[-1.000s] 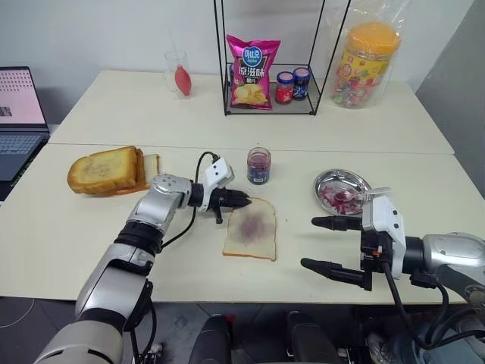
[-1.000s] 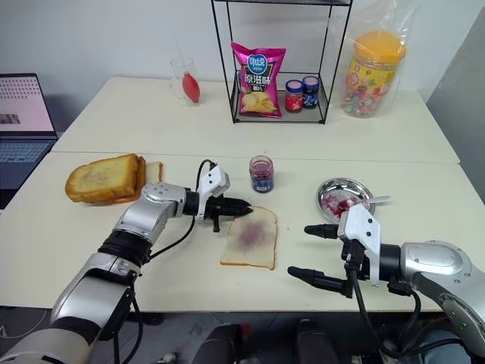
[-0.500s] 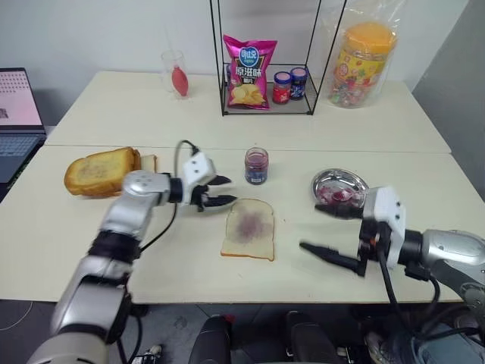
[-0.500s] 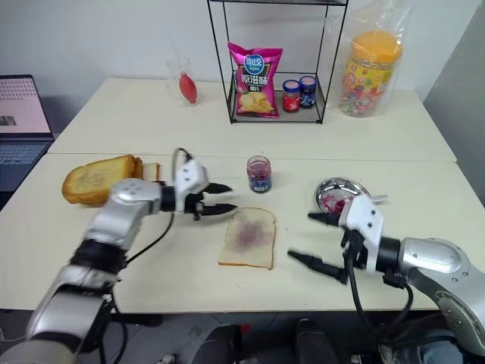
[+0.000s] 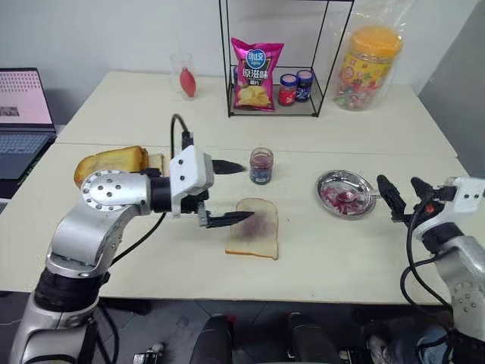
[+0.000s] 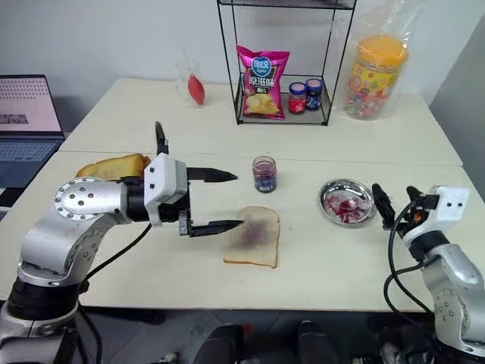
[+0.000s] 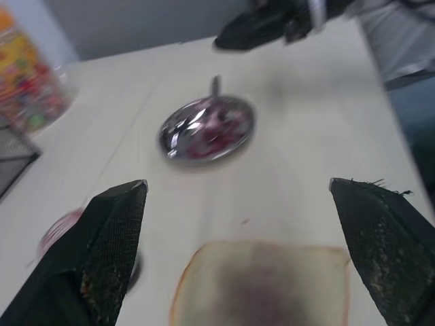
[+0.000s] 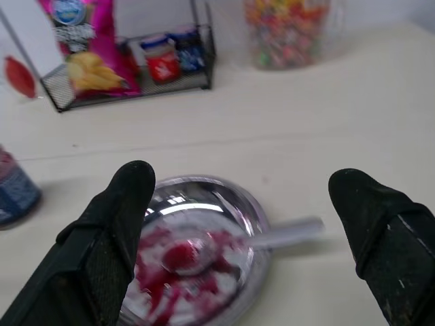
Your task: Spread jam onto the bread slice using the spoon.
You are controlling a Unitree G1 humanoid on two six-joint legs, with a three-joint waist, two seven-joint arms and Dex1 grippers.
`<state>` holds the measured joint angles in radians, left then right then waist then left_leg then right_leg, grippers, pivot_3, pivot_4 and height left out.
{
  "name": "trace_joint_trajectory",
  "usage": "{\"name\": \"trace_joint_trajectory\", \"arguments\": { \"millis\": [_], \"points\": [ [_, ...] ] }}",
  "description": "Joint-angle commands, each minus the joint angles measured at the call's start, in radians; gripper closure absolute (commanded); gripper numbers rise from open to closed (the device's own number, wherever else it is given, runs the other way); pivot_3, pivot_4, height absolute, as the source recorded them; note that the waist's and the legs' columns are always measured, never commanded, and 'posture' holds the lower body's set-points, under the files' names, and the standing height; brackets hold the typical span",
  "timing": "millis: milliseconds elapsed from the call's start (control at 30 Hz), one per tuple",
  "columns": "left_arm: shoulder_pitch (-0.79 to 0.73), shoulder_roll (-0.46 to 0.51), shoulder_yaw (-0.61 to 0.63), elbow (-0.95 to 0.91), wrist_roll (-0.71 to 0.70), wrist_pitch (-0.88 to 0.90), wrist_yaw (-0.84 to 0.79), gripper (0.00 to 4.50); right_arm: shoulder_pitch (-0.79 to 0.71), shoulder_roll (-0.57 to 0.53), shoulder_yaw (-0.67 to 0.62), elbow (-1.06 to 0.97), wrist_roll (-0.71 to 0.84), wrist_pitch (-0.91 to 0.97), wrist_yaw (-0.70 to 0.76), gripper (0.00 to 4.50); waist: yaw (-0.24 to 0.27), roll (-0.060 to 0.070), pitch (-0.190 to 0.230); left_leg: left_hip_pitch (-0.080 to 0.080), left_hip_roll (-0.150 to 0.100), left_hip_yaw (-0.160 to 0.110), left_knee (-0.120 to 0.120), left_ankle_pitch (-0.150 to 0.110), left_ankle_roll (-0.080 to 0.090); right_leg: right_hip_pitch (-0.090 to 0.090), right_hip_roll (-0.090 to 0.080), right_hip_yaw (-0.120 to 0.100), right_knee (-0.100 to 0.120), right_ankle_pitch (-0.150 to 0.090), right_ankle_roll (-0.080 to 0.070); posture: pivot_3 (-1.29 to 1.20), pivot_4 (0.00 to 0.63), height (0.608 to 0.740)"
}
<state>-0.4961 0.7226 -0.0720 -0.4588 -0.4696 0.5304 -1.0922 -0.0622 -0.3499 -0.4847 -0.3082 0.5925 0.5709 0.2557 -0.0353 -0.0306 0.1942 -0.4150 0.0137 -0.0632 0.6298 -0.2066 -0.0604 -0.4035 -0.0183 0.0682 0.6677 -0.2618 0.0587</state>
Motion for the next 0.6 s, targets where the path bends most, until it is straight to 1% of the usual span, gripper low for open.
{"name": "trace_joint_trajectory", "arguments": {
  "millis": [33,233,500,600],
  "points": [
    [-0.022,-0.01,-0.044,-0.006,0.03,-0.028,0.012,0.04,-0.092,0.018,-0.04,0.098,0.037,-0.028,-0.031,0.0,-0.008,0.0,0.0,0.0,0.0,0.001,0.0,0.0,0.0,0.0,0.0,0.001,0.001,0.0,0.0,0.0,0.15,0.74],
    [-0.025,-0.019,-0.105,0.027,0.099,-0.115,0.007,0.04,-0.202,0.047,-0.064,0.276,0.132,0.032,-0.026,0.0,-0.016,0.0,0.0,0.005,0.0,0.003,0.0,0.001,0.001,-0.001,0.002,0.003,0.01,-0.002,-0.002,0.0,0.15,0.74],
    [-0.008,-0.016,-0.11,0.04,0.111,-0.141,0.003,0.04,-0.273,0.043,-0.065,0.396,0.169,0.035,-0.009,0.0,-0.02,0.001,0.001,0.006,0.0,0.004,0.0,0.001,0.001,-0.001,0.002,0.005,0.01,-0.002,-0.002,0.0,0.15,0.74],
    [-0.003,-0.015,-0.106,0.038,0.115,-0.143,0.005,0.04,-0.3,0.046,-0.066,0.422,0.202,0.065,0.0,0.0,-0.021,0.001,0.001,0.006,0.001,0.004,0.0,0.001,0.001,-0.001,0.002,0.004,0.011,-0.002,-0.002,0.0,0.15,0.74]
  ]
}}
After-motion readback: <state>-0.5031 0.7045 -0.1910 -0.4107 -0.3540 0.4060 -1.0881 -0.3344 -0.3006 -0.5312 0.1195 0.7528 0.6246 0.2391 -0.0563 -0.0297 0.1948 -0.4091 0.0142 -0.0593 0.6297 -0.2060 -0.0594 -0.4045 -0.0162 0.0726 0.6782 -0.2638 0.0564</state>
